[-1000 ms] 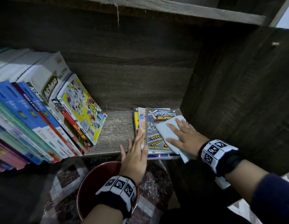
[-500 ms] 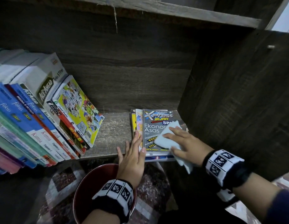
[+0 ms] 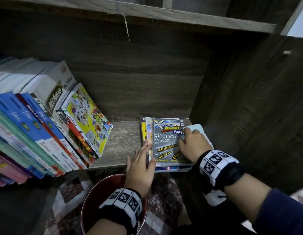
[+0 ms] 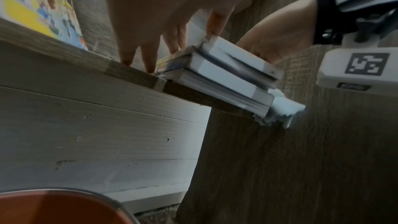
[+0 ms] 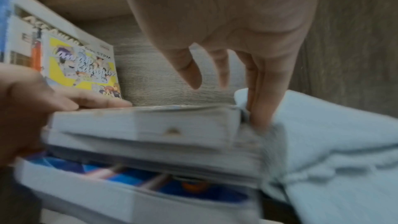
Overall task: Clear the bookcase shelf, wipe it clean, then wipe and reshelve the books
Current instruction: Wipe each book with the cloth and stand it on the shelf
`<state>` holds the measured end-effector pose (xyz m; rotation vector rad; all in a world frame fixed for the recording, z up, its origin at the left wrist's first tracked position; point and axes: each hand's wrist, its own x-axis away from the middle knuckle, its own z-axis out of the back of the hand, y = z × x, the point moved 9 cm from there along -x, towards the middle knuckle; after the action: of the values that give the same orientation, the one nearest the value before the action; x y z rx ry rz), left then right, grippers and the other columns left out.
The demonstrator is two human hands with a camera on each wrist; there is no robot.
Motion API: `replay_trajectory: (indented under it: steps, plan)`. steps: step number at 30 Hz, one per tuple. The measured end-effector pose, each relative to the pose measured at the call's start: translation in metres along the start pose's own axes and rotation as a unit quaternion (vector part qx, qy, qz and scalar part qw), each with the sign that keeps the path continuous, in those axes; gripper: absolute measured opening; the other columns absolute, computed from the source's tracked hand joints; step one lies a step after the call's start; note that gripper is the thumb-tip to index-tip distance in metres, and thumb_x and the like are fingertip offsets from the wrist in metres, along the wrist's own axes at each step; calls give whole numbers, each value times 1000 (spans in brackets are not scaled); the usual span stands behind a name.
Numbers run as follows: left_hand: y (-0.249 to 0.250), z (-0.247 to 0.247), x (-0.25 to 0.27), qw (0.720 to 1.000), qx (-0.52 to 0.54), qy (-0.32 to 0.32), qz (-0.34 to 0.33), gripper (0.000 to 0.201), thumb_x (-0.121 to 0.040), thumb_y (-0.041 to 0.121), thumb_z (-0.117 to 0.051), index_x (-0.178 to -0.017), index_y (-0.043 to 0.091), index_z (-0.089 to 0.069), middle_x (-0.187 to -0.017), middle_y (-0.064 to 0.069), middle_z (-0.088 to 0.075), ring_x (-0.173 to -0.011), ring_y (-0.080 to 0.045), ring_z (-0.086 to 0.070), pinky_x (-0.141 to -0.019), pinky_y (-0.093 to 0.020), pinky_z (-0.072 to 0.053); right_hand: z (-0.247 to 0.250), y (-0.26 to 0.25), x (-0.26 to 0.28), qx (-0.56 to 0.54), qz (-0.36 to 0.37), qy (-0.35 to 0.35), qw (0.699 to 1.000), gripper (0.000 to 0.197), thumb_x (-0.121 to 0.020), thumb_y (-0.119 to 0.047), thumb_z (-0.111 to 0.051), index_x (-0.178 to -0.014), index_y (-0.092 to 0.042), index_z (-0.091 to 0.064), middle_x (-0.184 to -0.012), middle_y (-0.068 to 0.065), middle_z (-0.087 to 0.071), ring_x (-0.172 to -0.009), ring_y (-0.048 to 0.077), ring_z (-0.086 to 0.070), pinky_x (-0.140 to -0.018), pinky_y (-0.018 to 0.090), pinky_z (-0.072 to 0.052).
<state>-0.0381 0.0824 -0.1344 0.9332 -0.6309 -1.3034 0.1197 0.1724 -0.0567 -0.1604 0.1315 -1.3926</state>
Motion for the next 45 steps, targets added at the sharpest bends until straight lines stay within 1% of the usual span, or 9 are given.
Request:
replay_trajectory:
  steps: [5, 10, 14, 21, 25, 29, 35, 39, 45]
  plan:
    - [-10, 2, -3, 994, 97, 14, 48, 69, -89, 18, -52, -149, 40, -25, -152, 13, -32, -140, -12, -29, -118, -44, -24, -14, -10, 3, -121, -33, -69, 990, 67, -95, -33, -49, -149, -28, -11, -128, 20, -46, -107, 37, -56, -89, 36, -45]
    - [-16, 15, -9, 957, 256, 38, 134, 65, -97, 13, -52, -153, 22, -20, -153, 4, -33, -139, -14, -34, -114, -32, -27, -14, -27, 14, -168, 11, -67, 983, 74, -93, -30, -53, -151, -28, -7, -132, 15, -45, -110, 33, -55, -87, 33, -43]
    - [-15, 26, -32, 989, 74, -14, 131, 54, -101, 45, -37, -149, 20, -34, -148, 4, -42, -137, -18, -38, -108, -28, -28, -27, -40, 21, -163, 52, -128, 977, 81, -92, -26, -53, -152, -25, 0, -129, 16, -54, -111, 28, -56, -85, 29, -42]
    - [-13, 20, -51, 989, -105, -7, 105, 50, -101, 46, -36, -131, 11, -55, -111, -1, -42, -108, -21, -48, -95, -32, -41, -15, -29, 14, -227, 32, -91, 969, 73, -94, -23, -52, -152, -27, -9, -122, 8, -59, -101, 23, -59, -85, 28, -44]
    - [-6, 23, -51, 995, -34, 50, 84, 43, -101, 34, -42, -130, 6, -58, -108, -7, -45, -105, -24, -50, -92, -28, -40, -16, -16, 10, -307, 2, -67, 949, 66, -93, -18, -54, -150, -27, -21, -119, 3, -56, -106, 20, -55, -90, 28, -43]
    - [0, 37, -38, 976, 157, 83, 122, 46, -105, 34, -35, -148, 20, -36, -145, 2, -45, -129, -13, -43, -101, -21, -29, -26, -8, 1, -385, -39, -55, 920, 56, -93, -19, -56, -145, -27, -35, -119, 3, -61, -106, 23, -59, -94, 32, -45]
    - [19, 58, -34, 949, 290, 117, 35, 41, -105, 34, -31, -133, 64, -30, -133, 27, -47, -113, 13, -49, -98, -21, -37, -22, -38, -12, -605, -10, -93, 791, 34, -104, -25, -38, -134, -35, -49, -131, 2, -61, -116, 20, -60, -104, 44, -45]
    - [31, 83, -32, 941, 310, 137, -9, 41, -106, 33, -29, -141, 54, -32, -123, 38, -48, -103, 27, -48, -83, -3, -38, -8, -68, -13, -691, 40, -127, 711, 35, -105, -25, -33, -134, -32, -50, -124, 2, -66, -111, 19, -64, -91, 37, -53]
    - [28, 137, -12, 942, 222, 241, -74, 45, -104, 32, -34, -132, 66, -23, -136, 32, -44, -122, 9, -48, -101, -19, -42, 3, -123, -51, -616, 77, -85, 779, 41, -101, -9, -43, -139, -24, -49, -127, -1, -63, -112, 13, -60, -88, 25, -47]
